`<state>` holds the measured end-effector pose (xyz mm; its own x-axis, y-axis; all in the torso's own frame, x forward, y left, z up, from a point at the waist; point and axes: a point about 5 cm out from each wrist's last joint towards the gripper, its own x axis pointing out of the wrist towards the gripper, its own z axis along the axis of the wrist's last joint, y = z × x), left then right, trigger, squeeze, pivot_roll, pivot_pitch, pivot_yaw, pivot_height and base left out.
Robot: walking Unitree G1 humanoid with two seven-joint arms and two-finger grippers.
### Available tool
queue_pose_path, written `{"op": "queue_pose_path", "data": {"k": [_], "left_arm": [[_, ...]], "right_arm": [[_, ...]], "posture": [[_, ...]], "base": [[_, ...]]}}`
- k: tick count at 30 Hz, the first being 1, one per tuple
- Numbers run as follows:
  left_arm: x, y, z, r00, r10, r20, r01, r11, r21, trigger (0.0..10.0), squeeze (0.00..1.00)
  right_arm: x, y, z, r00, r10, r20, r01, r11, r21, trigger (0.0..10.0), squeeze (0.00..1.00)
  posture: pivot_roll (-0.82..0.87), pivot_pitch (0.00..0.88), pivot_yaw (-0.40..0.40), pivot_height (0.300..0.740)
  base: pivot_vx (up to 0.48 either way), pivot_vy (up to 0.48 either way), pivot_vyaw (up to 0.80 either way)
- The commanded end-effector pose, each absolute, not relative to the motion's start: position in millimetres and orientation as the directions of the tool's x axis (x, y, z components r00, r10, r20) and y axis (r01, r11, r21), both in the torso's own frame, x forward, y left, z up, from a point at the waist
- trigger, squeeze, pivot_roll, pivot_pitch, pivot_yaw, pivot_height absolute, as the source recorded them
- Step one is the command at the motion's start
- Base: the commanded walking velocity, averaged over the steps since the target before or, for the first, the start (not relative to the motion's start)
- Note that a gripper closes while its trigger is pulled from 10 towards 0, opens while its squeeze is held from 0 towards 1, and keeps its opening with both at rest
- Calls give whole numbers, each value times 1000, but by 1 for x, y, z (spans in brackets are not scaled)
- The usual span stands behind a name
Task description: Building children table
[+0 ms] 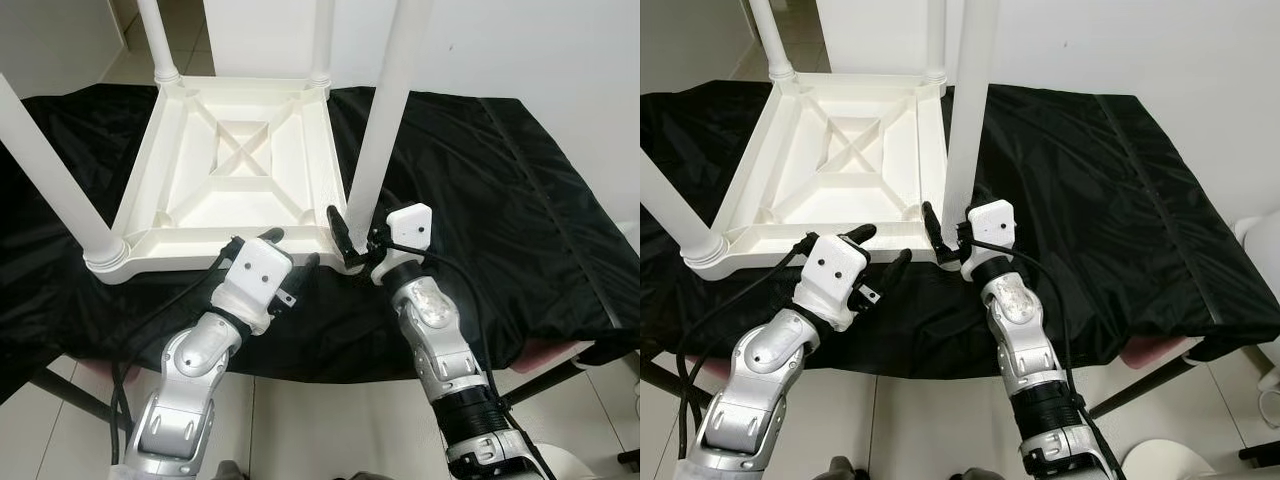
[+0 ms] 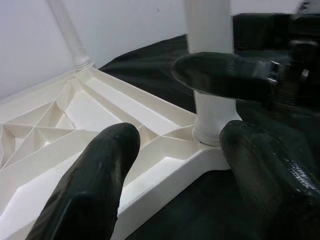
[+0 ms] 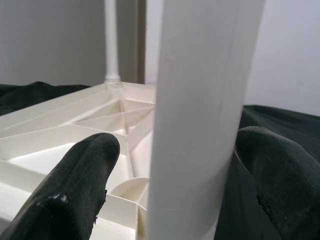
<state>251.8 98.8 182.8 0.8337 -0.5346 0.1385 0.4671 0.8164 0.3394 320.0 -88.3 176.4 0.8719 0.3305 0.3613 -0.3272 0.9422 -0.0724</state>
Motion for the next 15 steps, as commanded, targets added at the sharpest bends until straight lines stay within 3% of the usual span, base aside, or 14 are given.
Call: {"op": "queue_pose_path", "data": {"k": [1, 9, 10, 11, 12, 15], "left_arm": [[243, 90, 178, 783, -616, 85, 554, 754, 353, 10000, 0], [243, 89, 177, 781, -621, 70, 565, 750, 344, 10000, 0], [244, 88, 178, 781, -620, 72, 565, 751, 343, 10000, 0], [244, 88, 178, 781, -620, 72, 565, 751, 343, 10000, 0], [244, 88, 179, 781, -620, 76, 564, 753, 338, 10000, 0], [243, 87, 180, 782, -618, 77, 564, 755, 335, 10000, 0]], "right_arm": [[325, -83, 185, 871, 304, 385, -304, 951, -61, 10000, 0], [333, -74, 213, 845, 272, 460, -287, 957, -39, 10000, 0], [334, -73, 218, 840, 267, 472, -284, 958, -36, 4824, 0], [334, -73, 218, 840, 267, 472, -284, 958, -36, 4824, 0], [335, -72, 223, 833, 265, 486, -286, 958, -32, 157, 0], [336, -72, 233, 821, 247, 515, -270, 962, -32, 235, 0]], "posture": [[-58, 63, -34, 740], [-63, 62, -34, 740], [-65, 64, -34, 740], [-65, 64, -34, 740], [-66, 67, -35, 740], [-66, 75, -36, 740]], "base": [[0, 0, 0], [0, 0, 0], [0, 0, 0], [0, 0, 0], [0, 0, 0], [0, 0, 0]]}}
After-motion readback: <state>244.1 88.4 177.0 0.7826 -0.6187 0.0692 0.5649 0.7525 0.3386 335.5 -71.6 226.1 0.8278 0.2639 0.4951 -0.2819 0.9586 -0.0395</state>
